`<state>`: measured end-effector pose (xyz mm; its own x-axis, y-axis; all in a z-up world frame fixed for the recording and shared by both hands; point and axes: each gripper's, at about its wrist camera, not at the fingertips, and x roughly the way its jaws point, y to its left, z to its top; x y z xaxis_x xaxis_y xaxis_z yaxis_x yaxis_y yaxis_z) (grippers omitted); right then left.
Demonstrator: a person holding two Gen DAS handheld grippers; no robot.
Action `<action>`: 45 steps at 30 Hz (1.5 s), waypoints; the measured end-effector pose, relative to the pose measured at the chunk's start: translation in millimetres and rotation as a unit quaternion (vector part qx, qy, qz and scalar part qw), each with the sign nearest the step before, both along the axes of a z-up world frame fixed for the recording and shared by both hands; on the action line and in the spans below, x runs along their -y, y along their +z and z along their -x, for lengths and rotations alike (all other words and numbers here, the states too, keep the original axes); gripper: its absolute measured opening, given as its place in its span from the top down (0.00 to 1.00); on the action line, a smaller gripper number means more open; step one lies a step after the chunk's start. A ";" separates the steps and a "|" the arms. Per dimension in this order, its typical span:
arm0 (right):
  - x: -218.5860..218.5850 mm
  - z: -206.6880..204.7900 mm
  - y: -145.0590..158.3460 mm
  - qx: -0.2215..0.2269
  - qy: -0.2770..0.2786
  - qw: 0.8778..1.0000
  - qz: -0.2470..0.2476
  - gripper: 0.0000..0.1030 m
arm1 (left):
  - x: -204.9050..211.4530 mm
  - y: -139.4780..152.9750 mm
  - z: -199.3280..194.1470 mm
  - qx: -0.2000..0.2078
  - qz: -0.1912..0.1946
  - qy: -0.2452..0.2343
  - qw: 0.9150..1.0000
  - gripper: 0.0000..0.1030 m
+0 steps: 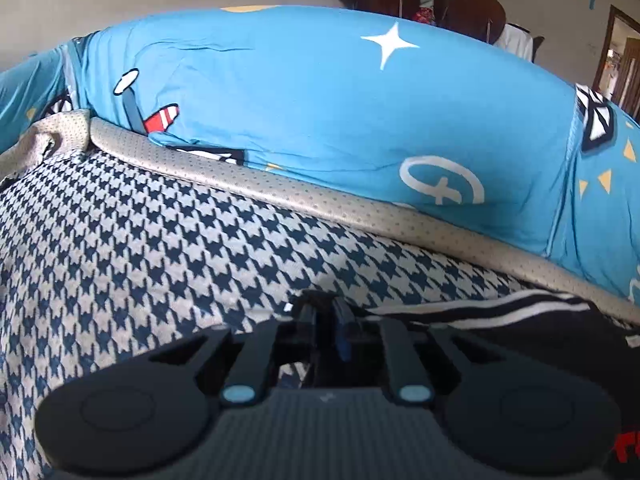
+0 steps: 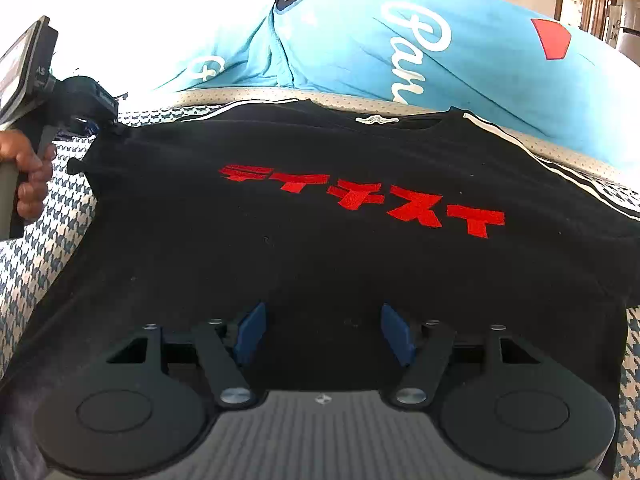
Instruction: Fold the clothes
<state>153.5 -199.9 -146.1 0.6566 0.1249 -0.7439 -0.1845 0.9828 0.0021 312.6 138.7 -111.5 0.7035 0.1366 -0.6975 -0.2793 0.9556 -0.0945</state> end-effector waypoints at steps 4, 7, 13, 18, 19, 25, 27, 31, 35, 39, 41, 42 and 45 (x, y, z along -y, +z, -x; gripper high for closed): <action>-0.6 -0.4 -0.8 0.000 0.000 1.000 0.001 0.37 | -11.3 7.1 3.6 -0.001 0.031 0.021 0.999 0.74; -1.2 -1.0 -1.1 0.000 0.000 1.000 0.003 0.37 | -17.7 16.4 8.9 0.010 0.029 0.034 0.999 0.70; -4.0 -1.8 -2.8 0.000 0.003 1.000 0.008 0.33 | -22.1 19.9 20.7 -0.010 0.059 0.030 0.998 0.67; -6.6 -2.2 -3.0 0.000 0.004 1.000 0.013 0.32 | -12.8 20.6 39.9 -0.029 0.085 0.004 0.996 0.67; -6.3 -2.2 -2.8 -0.001 0.003 1.000 0.012 0.32 | -10.0 21.0 44.1 -0.031 0.089 -0.002 0.996 0.67; -7.2 -1.7 -2.6 -0.001 0.001 1.000 0.013 0.32 | 9.2 17.7 56.0 -0.042 0.085 -0.034 0.995 0.67; -7.0 -1.5 -2.4 0.000 0.000 1.000 0.011 0.31 | 14.8 14.7 55.8 -0.047 0.074 -0.041 0.995 0.66; -7.2 -1.7 -2.7 0.000 0.002 1.000 0.012 0.29 | 20.5 9.7 57.7 -0.060 0.045 -0.049 0.996 0.66; -7.5 -1.9 -2.9 0.001 0.005 1.000 0.014 0.28 | 23.4 0.8 61.0 -0.085 0.013 -0.061 0.994 0.65; -7.4 -2.3 -3.3 0.001 0.006 1.000 0.015 0.27 | 26.6 -10.8 68.2 -0.096 -0.022 -0.074 0.992 0.63; -7.1 -2.3 -3.3 0.001 0.006 1.000 0.015 0.27 | 27.6 -10.4 71.4 -0.099 -0.030 -0.079 0.992 0.62; -7.3 -2.3 -3.4 0.002 0.006 1.000 0.015 0.27 | 26.8 -10.2 72.7 -0.102 -0.027 -0.079 0.991 0.61; -8.0 -2.4 -3.6 0.002 0.007 1.000 0.017 0.27 | 25.6 -9.3 74.8 -0.116 -0.021 -0.084 0.989 0.60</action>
<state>155.9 -191.9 -149.7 0.6580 0.1085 -0.7452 -0.1976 0.9798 -0.0318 237.8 113.1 -120.7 0.5401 0.0638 -0.8392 -0.1261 0.9920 -0.0058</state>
